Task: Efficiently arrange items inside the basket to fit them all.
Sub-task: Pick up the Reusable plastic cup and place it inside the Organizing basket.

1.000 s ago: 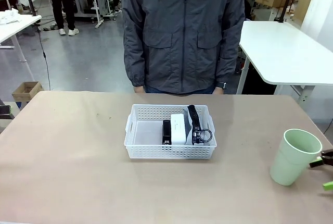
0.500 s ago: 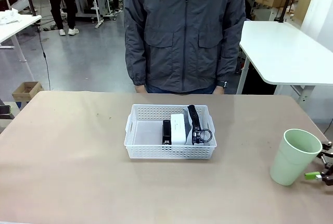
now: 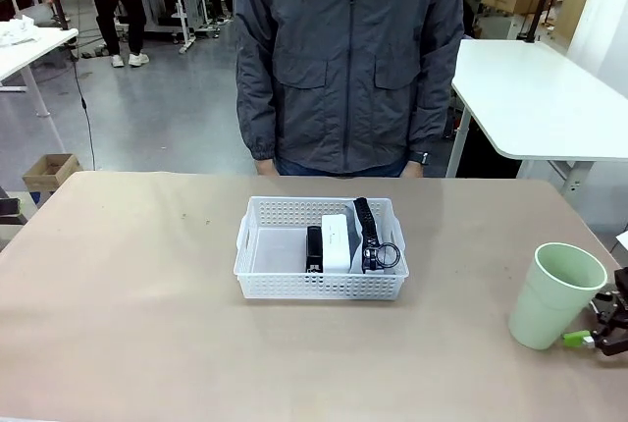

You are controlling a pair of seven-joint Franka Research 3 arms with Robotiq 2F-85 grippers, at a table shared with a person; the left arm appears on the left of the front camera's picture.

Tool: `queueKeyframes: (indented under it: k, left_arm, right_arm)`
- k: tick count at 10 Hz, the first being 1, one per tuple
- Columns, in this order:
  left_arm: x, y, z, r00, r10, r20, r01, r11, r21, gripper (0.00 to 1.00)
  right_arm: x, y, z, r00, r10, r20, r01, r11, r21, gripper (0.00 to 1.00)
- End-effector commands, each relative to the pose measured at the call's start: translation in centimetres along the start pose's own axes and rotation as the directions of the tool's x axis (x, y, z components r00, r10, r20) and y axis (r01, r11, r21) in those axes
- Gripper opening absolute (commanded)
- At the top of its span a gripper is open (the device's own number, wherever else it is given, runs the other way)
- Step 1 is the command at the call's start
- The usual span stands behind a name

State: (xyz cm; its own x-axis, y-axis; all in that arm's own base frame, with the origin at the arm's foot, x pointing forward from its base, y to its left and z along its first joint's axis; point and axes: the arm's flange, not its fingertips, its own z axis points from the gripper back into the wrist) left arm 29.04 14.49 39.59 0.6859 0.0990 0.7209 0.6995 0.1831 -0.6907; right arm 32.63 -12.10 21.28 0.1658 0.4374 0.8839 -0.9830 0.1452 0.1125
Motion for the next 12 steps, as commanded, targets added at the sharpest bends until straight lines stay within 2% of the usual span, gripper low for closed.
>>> queueKeyframes:
  k: [1,5,8,12]
  left_arm:
    - [0.2,-0.4,-0.5,1.000,0.006,0.023,-0.006,1.000,0.001,1.00]
    - [0.2,-0.4,-0.5,1.000,0.006,0.023,-0.006,1.000,0.001,1.00]
    - [0.2,-0.4,-0.5,1.000,0.006,0.023,-0.006,1.000,0.001,1.00]
    - [0.2,-0.4,-0.5,1.000,0.006,0.023,-0.006,1.000,0.001,1.00]
  right_arm:
    - [1.3,5.7,-4.2,0.997,0.065,-0.034,-0.064,0.997,0.043,1.00]
    - [2.1,5.9,-6.9,0.997,0.078,0.005,-0.078,0.990,0.116,1.00]
    - [2.5,6.2,-7.9,0.996,0.062,0.068,-0.075,0.975,0.208,1.00]
    - [4.5,6.5,-8.3,0.987,0.031,0.156,-0.055,0.987,0.153,1.00]
